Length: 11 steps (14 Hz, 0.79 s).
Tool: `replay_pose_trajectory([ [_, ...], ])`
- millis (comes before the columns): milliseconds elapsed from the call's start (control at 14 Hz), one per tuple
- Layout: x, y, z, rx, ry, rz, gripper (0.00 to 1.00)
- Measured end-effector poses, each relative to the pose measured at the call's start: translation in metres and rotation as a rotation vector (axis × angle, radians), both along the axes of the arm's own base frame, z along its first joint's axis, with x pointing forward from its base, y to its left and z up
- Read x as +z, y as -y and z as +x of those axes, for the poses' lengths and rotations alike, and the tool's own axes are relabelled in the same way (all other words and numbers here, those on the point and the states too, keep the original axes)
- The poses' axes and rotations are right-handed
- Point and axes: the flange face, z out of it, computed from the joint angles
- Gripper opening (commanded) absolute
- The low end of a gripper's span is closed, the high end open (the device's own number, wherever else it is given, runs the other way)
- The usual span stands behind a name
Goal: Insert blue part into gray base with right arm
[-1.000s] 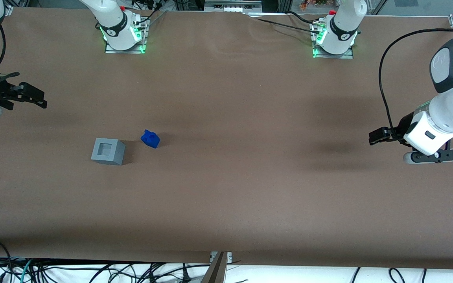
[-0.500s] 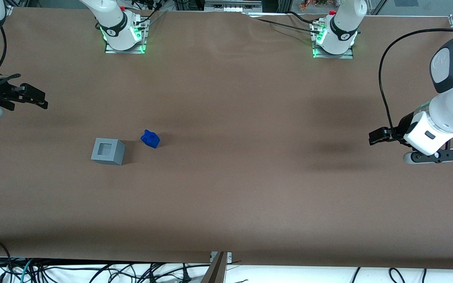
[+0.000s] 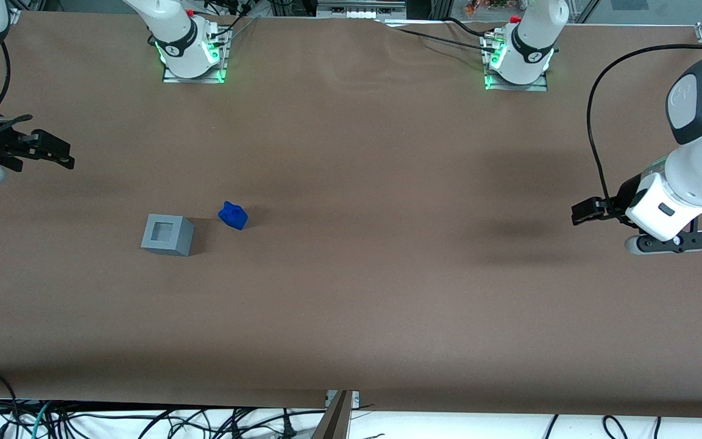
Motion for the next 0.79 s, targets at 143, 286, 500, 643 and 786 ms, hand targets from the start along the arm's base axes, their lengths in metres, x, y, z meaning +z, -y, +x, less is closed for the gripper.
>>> replay_pose_trajectory([
  [143,0.000,0.000,0.000,0.000,0.000,0.000,1.00],
  [286,0.000,0.000,0.000,0.000,0.000,0.000,1.00],
  [500,-0.002,-0.002,0.001,0.003,-0.003,0.000,1.00],
  [643,-0.007,-0.012,0.003,0.012,-0.012,0.000,0.99],
  [786,-0.016,-0.027,0.006,0.025,-0.023,0.001,1.00],
])
